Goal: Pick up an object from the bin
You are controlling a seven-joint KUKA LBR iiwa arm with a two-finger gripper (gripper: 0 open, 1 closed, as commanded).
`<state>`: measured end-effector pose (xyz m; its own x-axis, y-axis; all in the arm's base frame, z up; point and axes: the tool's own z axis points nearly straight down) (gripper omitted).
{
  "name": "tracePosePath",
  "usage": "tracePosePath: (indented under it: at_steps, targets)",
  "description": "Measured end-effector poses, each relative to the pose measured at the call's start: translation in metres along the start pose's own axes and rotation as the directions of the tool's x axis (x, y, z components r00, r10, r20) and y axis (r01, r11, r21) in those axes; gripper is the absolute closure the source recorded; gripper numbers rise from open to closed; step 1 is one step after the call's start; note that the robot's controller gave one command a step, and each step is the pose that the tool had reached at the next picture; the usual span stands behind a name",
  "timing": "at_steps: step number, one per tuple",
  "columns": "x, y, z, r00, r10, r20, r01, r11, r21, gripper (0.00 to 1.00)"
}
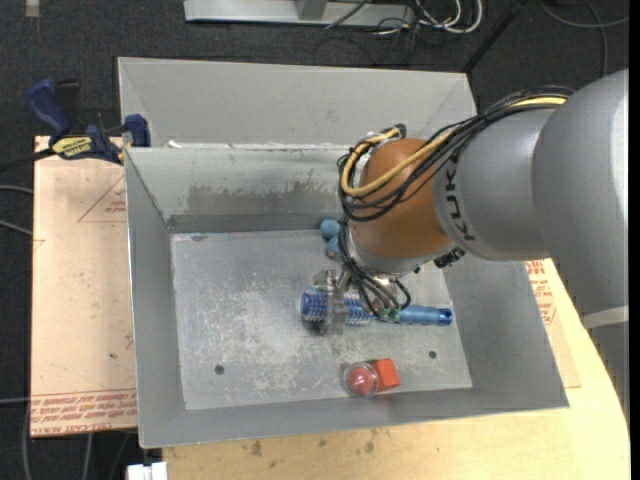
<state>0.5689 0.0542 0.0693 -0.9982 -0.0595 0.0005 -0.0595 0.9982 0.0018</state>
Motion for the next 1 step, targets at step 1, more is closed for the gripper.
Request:
tracePosePath:
  at_steps: [1]
  targets:
    - [-0.0115, 0.0038, -0.1726, 1.0, -0.005, 0.011, 0.005, 1.0, 0.0, 1.0]
